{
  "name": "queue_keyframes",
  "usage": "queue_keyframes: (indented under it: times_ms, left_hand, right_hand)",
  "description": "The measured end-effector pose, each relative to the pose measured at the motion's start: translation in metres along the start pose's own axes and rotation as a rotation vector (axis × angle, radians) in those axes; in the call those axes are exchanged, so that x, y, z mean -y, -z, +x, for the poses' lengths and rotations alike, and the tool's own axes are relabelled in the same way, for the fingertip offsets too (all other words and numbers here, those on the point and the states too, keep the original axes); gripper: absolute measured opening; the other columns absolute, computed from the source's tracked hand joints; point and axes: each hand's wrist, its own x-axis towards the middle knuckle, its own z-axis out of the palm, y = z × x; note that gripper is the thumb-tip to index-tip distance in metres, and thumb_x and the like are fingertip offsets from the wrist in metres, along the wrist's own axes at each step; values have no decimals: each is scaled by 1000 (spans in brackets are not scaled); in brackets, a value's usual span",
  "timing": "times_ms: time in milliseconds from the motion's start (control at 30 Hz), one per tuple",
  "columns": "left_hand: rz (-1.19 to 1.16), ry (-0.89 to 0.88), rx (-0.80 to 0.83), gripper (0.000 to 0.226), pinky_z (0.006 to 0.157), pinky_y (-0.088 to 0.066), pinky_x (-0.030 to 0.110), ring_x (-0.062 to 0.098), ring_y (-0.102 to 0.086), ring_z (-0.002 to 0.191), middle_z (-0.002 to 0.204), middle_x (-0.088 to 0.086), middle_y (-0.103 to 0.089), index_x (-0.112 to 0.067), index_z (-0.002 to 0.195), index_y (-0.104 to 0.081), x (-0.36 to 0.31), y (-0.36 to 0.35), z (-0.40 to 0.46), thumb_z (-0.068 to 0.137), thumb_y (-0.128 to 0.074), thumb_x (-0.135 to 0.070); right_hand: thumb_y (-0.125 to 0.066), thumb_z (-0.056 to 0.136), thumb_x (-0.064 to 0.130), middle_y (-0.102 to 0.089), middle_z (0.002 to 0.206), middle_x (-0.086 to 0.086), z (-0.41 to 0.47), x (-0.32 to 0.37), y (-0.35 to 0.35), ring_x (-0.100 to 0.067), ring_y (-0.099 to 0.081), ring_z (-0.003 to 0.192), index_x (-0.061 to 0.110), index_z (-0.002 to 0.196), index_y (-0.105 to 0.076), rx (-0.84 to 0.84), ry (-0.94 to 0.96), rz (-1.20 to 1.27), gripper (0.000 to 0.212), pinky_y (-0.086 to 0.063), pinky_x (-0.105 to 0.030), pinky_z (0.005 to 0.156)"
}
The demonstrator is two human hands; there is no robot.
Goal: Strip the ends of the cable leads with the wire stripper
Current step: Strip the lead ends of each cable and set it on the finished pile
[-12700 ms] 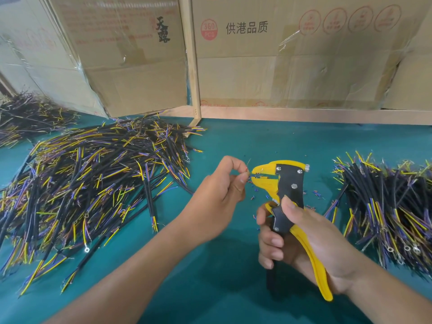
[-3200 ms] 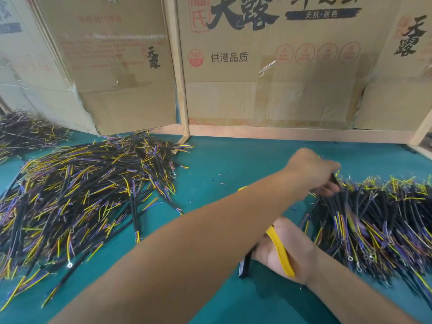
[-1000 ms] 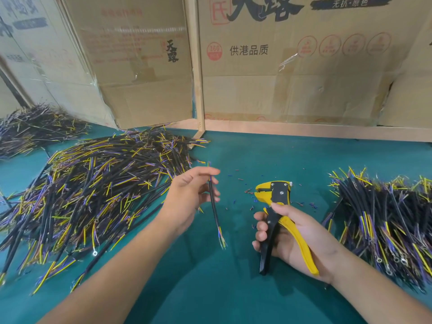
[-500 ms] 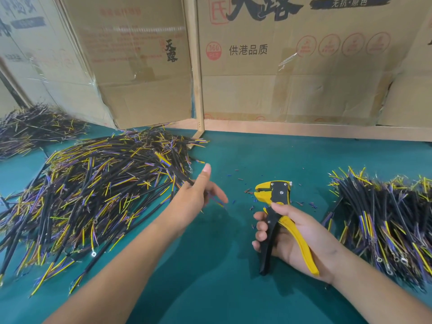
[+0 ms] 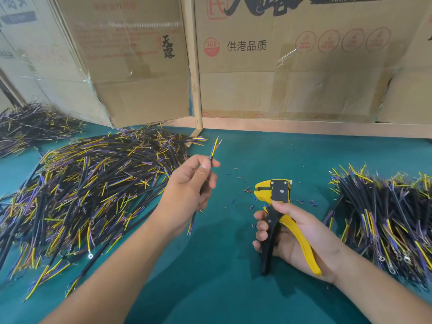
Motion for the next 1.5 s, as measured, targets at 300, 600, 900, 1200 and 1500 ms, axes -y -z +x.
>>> queue_keyframes:
  times_ms: [300,600,900,1200,1500]
  left_hand:
    - [60,-95,83,19,44,-27,16,12,-27,44,78,0,-57,-33,115,-54,-3,2,-1,101,-47,-22]
    - [90,-78,99,26,44,-27,16,12,-29,48,83,-3,-54,-25,116,-53,-8,-1,-5,107,-39,-6]
    - [153,-66,97,25,43,-24,16,7,-23,49,78,-7,-51,-23,116,-56,-9,-1,-6,108,-36,-10]
    - [80,-89,19,4,42,-21,18,10,-17,48,59,-6,-29,-26,93,-54,-14,-4,-5,92,-57,-25]
    - [170,-197,78,14,49,-27,10,4,-30,50,61,9,-31,-11,99,-47,-17,-7,-7,97,-48,-25]
  right_hand:
    - [-86,73,36,-57,80,-14,2,-1,3,-30,-58,69,-2,100,-72,0,-1,6,49,-54,-50,78]
    - [-84,76,36,-56,81,-14,1,0,3,-30,-58,70,-2,102,-71,17,4,-3,48,-54,-50,79]
    - [-79,83,37,-57,82,-14,2,0,7,-31,-58,72,-1,106,-70,50,-12,12,46,-52,-52,82]
    - [-88,71,35,-56,79,-14,-1,0,-1,-30,-57,68,-2,100,-72,-3,15,1,49,-54,-50,78]
    - [-86,73,36,-56,79,-14,2,-1,3,-30,-58,68,-2,101,-71,5,5,-3,50,-54,-50,79]
